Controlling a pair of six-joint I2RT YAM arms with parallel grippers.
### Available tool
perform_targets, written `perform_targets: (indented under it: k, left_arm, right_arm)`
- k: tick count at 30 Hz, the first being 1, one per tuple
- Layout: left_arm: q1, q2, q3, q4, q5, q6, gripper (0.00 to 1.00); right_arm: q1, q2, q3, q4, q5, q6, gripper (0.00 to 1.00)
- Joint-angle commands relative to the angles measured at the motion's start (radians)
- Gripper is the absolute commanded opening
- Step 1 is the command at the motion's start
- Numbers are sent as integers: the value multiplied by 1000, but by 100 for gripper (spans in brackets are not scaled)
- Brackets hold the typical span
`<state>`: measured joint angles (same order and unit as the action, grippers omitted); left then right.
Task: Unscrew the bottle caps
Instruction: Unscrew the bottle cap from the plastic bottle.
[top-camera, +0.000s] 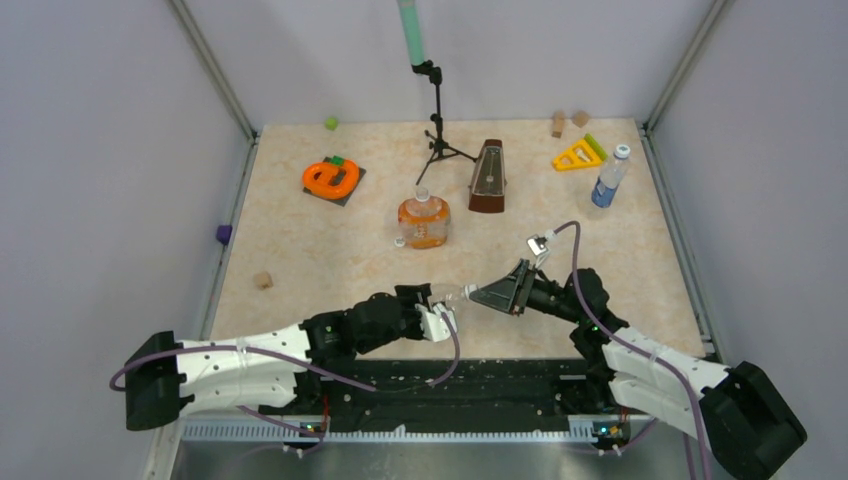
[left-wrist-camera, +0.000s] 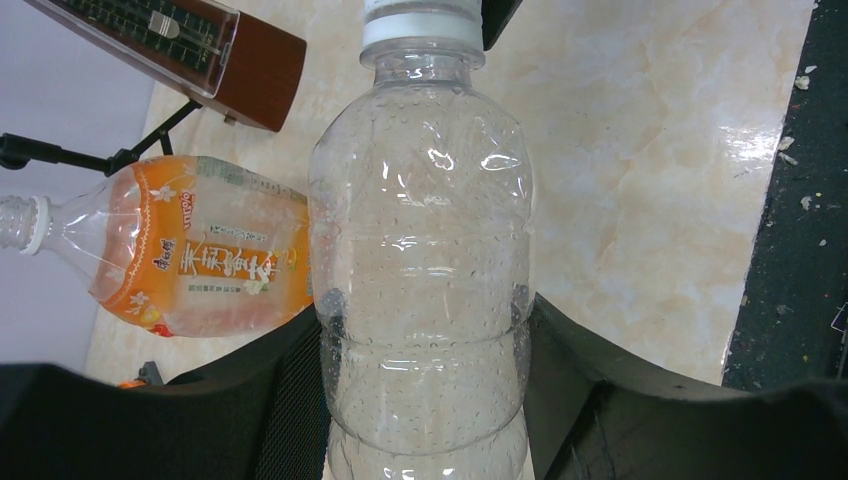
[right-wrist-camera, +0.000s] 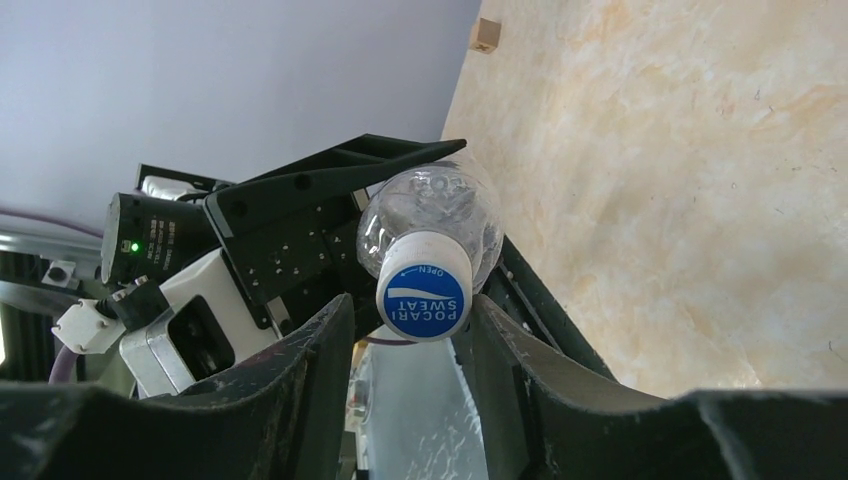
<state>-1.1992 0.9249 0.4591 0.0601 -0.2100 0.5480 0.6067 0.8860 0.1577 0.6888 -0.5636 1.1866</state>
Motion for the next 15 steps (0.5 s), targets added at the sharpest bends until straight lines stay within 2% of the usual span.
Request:
perform_targets:
  k: [1, 6, 12, 15]
  left_arm:
    - [-4, -25, 2, 39, 13, -23, 0]
    - [-3, -47, -7, 34, 16, -27, 0]
    - [-3, -64, -19, 30, 30, -37, 0]
    - [-3, -64, -20, 24, 34, -38, 0]
  right_arm:
    - [10, -1, 23, 44, 19, -19, 46]
    - [10, -4, 19, 41, 33, -14, 53]
    - [10, -4, 13, 59, 50, -5, 47]
    - [10, -1, 3, 89, 50, 6, 48]
